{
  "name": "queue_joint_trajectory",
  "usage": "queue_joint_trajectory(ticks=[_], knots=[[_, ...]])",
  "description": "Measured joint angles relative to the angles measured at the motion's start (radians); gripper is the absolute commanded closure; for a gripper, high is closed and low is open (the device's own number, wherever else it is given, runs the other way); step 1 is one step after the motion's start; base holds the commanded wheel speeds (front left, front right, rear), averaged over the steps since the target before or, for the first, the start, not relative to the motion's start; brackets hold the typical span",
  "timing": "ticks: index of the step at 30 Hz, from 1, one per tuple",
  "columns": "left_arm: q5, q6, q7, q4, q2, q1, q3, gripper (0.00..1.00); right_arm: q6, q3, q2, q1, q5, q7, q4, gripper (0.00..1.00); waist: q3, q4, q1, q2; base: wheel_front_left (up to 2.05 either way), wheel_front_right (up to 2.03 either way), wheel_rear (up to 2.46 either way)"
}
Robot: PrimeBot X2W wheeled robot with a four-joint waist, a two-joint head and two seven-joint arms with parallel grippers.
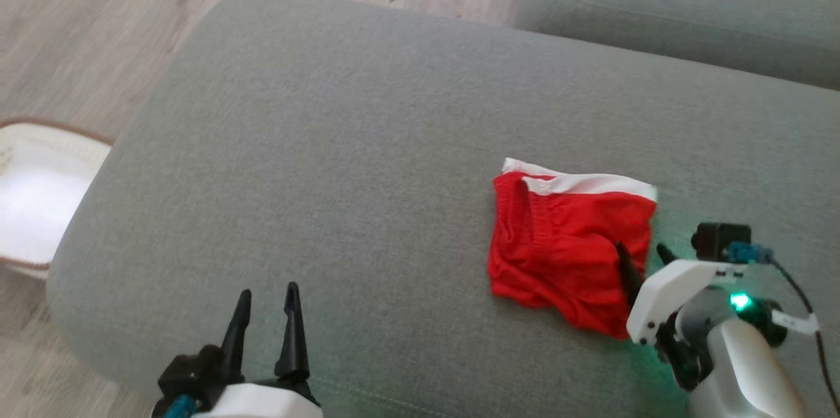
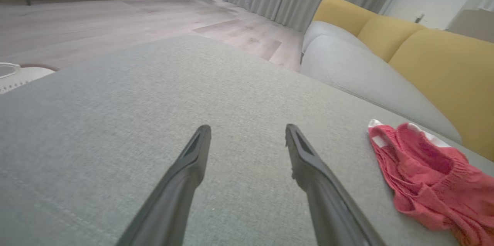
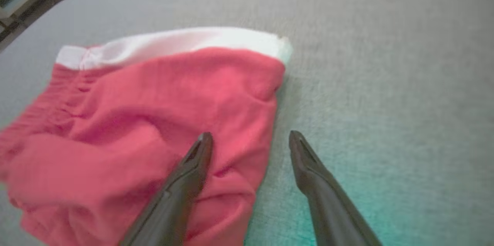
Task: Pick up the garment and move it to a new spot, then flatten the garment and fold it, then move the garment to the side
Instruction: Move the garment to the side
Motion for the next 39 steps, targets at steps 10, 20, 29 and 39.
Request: queue_joint_trajectory(ticks=[10,20,29,39], knots=[[0.032,-0.017,0.000,0.007,-0.020,0.000,0.036,0.00,0.000,0.034,-0.001,-0.021,0.016,0.002,0.066,0.92,0.010,-0.011,-0.0001,0.0000,0.00,0.00,0.00],[0.060,-0.042,-0.003,-0.002,-0.030,0.000,0.069,0.00,0.000,0.060,0.000,-0.076,-0.004,-0.059,0.072,1.00,0.022,-0.144,-0.0001,0.0000,0.00,0.00,0.00],[0.091,-0.043,-0.003,-0.036,-0.030,-0.015,0.071,0.00,0.000,0.047,-0.076,-0.096,-0.083,-0.015,-0.099,1.00,0.050,-0.341,-0.0001,0.0000,0.00,0.00,0.00],[0.121,-0.044,0.033,-0.061,-0.010,-0.094,0.057,0.00,0.000,0.070,-0.092,-0.099,-0.066,0.021,-0.195,1.00,0.123,-0.570,-0.0001,0.0000,0.00,0.00,0.00]])
